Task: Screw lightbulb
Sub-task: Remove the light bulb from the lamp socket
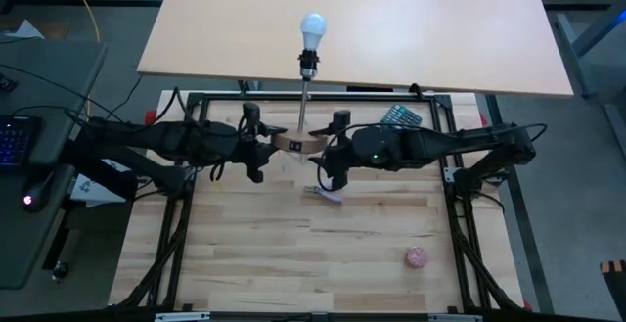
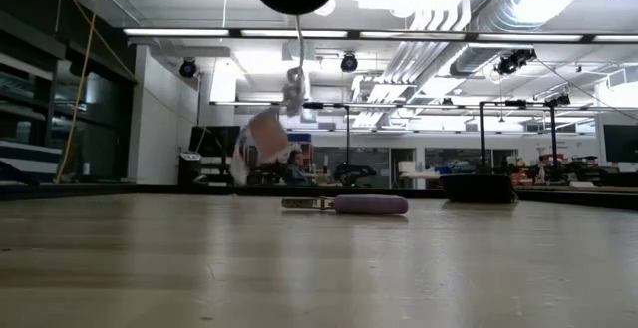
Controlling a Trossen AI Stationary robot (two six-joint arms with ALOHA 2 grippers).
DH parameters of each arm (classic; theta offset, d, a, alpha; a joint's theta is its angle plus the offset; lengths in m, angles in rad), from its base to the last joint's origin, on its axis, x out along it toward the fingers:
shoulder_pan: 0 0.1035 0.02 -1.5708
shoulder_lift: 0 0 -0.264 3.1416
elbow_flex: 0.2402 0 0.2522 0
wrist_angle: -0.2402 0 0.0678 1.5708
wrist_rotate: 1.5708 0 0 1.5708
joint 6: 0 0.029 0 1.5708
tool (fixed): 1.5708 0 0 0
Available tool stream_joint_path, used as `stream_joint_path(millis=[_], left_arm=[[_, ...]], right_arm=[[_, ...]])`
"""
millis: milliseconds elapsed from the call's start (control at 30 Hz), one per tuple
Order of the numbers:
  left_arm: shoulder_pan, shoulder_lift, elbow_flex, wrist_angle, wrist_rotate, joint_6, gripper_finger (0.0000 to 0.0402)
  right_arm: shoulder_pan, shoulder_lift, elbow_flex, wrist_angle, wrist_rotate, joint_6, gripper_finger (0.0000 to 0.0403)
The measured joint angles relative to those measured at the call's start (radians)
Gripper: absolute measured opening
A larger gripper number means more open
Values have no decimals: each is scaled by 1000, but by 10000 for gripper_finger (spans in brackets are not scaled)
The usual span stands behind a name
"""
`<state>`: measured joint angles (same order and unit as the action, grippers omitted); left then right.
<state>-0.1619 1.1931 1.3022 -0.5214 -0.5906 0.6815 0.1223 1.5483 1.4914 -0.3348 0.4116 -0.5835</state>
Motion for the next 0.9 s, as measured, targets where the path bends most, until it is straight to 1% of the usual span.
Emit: stream_joint_path(millis=[100, 167, 233, 333, 367, 500, 567, 667, 733, 800, 900], left_arm=[[0, -3, 0, 2, -1, 0, 118], [0, -2, 0, 4, -1, 0, 118], [0, -1, 0, 2, -2, -3, 118], [0, -2, 0, 5, -8, -9, 118], [1, -2, 1, 9, -7, -24, 118], [0, -2, 1, 2, -6, -73, 119], [0, -2, 1, 1, -4, -107, 143], [-1, -6, 5, 13, -13, -216, 193], [-1, -10, 12, 7, -14, -286, 220], [-2, -17, 21, -3, -19, -336, 237], [-3, -50, 36, -34, -31, -411, 250]], right_arm=[[0, 11, 0, 69, 26, -1, 283], [0, 11, 0, 117, 49, -1, 261], [0, 10, 0, 125, 61, -3, 222], [2, 12, 0, 121, 94, -9, 135], [1, 12, 0, 120, 99, -16, 120], [0, 12, 0, 121, 86, 3, 124], [-2, 12, 0, 123, 98, 28, 124], [-9, 8, -1, 120, 134, 37, 124], [-17, 6, -1, 121, 136, 34, 123], [-26, 3, -1, 119, 138, 30, 123], [-47, 0, -1, 123, 144, -15, 123]])
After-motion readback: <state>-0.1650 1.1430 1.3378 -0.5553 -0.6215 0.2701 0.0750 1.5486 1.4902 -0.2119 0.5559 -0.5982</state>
